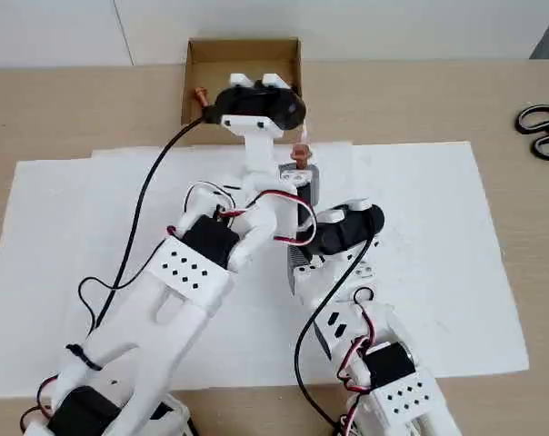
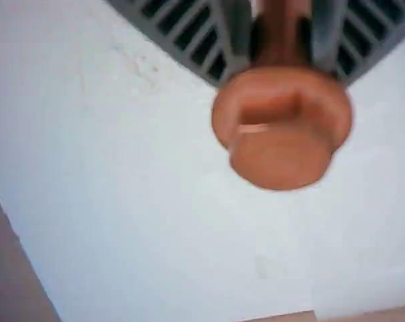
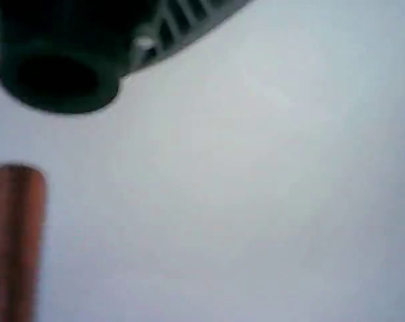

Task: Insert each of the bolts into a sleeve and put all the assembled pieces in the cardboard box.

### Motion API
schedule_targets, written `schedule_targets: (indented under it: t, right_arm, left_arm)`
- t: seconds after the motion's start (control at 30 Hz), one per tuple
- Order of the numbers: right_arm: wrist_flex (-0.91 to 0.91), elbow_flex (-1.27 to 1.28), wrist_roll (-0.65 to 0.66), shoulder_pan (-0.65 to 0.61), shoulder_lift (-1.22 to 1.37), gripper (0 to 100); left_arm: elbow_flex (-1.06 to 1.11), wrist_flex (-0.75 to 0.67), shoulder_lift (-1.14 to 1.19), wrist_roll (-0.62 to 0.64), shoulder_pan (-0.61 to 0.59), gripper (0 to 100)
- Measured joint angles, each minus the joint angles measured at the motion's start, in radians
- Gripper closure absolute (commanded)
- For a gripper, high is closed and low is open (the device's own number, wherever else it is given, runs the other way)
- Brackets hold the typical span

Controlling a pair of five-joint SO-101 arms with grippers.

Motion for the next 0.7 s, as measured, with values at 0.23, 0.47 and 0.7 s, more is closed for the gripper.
schedule_targets:
  t: [0.23,0.47,0.7]
  right_arm:
    - [0.002,0.005,0.000,-0.002,0.002,99.5]
    - [0.002,0.005,0.000,-0.002,0.002,99.5]
    - [0.002,0.005,0.000,0.000,0.002,99.5]
  left_arm:
    - [-0.038,0.152,-0.005,0.025,0.000,99]
    - [-0.038,0.157,-0.008,0.029,0.000,99]
    - [-0.038,0.147,-0.008,0.032,0.000,99]
